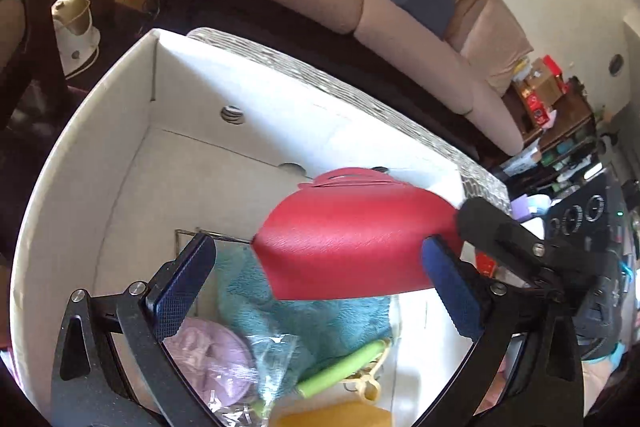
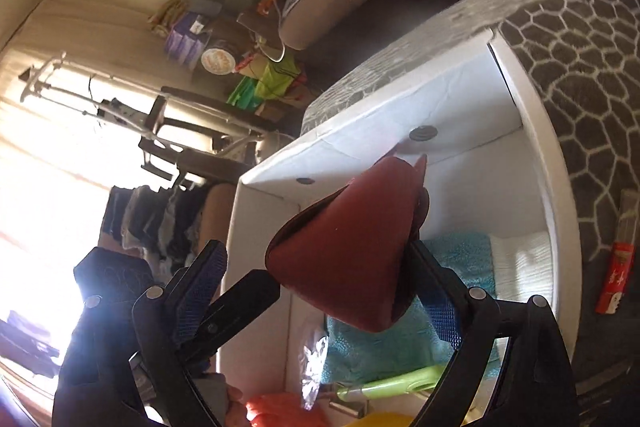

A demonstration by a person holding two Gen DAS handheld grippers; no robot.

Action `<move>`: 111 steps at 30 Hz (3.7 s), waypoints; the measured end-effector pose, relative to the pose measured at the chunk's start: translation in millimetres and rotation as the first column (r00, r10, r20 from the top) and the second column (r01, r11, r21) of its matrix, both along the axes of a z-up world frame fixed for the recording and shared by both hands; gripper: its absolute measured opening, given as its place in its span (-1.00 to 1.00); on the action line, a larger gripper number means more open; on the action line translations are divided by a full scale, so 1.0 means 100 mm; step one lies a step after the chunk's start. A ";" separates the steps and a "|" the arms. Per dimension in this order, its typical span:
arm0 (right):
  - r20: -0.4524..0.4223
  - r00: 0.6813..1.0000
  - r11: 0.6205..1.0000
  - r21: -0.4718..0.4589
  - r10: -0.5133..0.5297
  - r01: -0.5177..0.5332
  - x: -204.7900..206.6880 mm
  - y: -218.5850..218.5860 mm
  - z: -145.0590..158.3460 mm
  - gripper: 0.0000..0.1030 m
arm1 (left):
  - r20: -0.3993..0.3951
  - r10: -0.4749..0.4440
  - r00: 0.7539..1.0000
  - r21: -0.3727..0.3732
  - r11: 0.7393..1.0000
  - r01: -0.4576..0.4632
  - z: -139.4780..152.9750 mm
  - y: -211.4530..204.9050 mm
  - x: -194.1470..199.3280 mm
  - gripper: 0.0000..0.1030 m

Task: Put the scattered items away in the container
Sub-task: 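Carry the red pouch over the white box with both tools, then lower the red pouch into the box and open both tools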

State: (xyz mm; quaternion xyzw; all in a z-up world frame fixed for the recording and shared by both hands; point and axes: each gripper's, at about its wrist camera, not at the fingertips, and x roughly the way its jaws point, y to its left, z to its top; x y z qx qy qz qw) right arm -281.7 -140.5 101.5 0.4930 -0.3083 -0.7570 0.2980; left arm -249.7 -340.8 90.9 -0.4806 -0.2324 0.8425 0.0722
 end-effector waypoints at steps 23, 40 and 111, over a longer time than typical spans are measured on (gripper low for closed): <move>-0.160 0.969 0.925 0.359 0.189 -0.121 1.69 0.84 1.13 0.90 | 0.057 -0.091 0.994 -0.253 0.962 0.102 0.80 0.60 1.57 1.00; -0.248 0.908 0.798 0.587 0.339 -0.137 3.12 0.84 1.01 0.92 | 0.078 -0.138 0.987 -0.426 0.891 0.158 0.91 1.11 2.66 1.00; -0.234 0.792 0.586 0.790 0.563 -0.183 0.51 -0.59 0.02 0.58 | 0.089 -0.024 0.996 0.203 0.979 0.006 0.13 -0.51 0.11 0.99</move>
